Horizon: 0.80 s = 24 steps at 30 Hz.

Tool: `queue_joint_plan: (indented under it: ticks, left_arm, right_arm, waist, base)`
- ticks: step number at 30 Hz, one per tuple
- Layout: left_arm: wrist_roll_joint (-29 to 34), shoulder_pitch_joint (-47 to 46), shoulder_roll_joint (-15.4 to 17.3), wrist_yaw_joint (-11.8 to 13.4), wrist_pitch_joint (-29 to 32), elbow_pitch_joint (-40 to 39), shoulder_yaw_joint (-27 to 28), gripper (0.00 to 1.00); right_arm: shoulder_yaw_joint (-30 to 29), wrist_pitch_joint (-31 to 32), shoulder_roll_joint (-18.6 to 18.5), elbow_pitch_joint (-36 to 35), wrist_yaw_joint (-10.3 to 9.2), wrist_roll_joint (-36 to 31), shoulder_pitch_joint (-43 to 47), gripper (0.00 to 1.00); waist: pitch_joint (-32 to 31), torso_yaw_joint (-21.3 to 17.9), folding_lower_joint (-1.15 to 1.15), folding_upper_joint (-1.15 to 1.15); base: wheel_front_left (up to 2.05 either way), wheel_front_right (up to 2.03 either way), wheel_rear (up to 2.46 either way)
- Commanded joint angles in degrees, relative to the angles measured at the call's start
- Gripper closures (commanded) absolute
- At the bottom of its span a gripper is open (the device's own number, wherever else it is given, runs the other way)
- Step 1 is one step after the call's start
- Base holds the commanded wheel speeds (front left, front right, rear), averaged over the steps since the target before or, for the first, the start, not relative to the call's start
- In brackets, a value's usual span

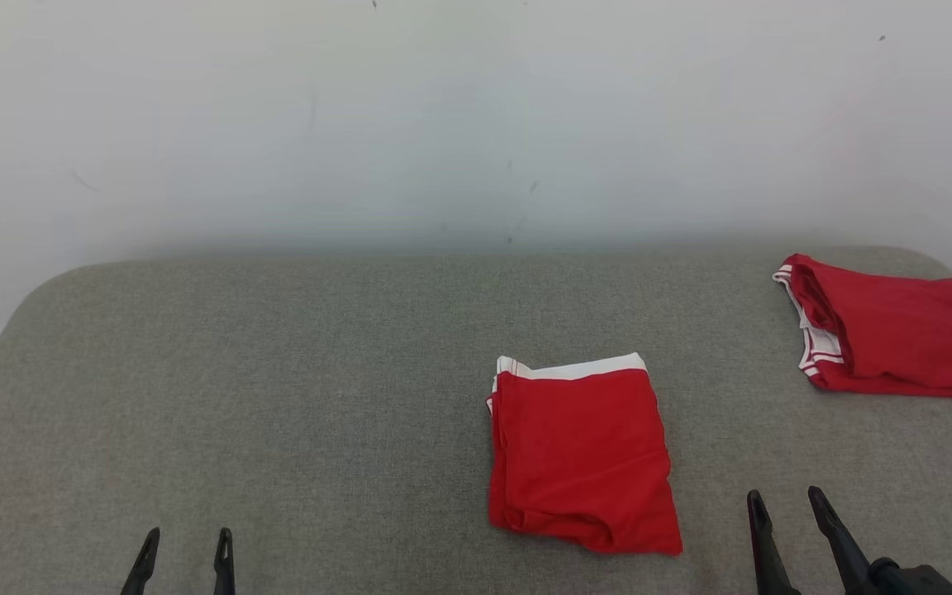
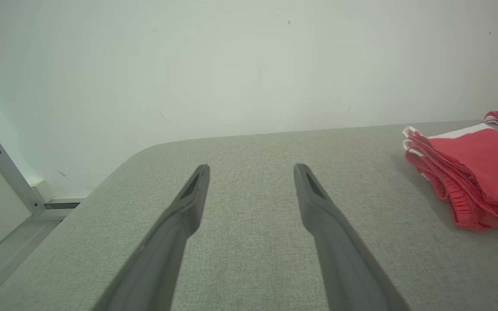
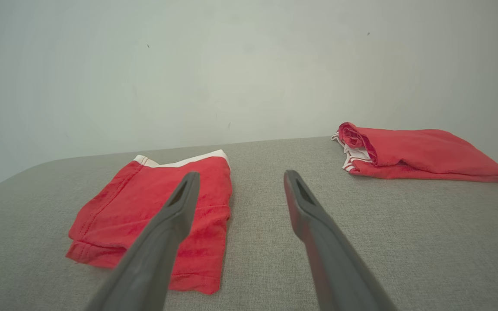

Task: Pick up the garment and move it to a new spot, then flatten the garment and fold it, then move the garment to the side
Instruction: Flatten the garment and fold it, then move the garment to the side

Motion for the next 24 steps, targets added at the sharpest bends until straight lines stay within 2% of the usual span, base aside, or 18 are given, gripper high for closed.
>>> queue_joint_plan:
  ticks: [1, 24]
  left_arm:
    - [0.35, 0.9, 0.28, 0.17, -0.16, -0.06, -0.03, 0.0]
    - [0.03, 0.97, 0.38, 0.57, -0.16, -0.12, -0.92, 0.0]
  right_arm:
    - [0.09, -0.24, -0.24, 0.12, -0.17, -0.68, -0.36, 0.0]
    - [0.63, -0.25, -0.6, 1.2, -0.17, -0.48, -0.6, 0.0]
  waist:
    - [-0.04, 0.01, 0.0, 0.0]
    - [-0.06, 0.37, 0.0, 0.0]
  base:
    - [0.0, 0.0, 0.0]
    - [0.0, 0.0, 0.0]
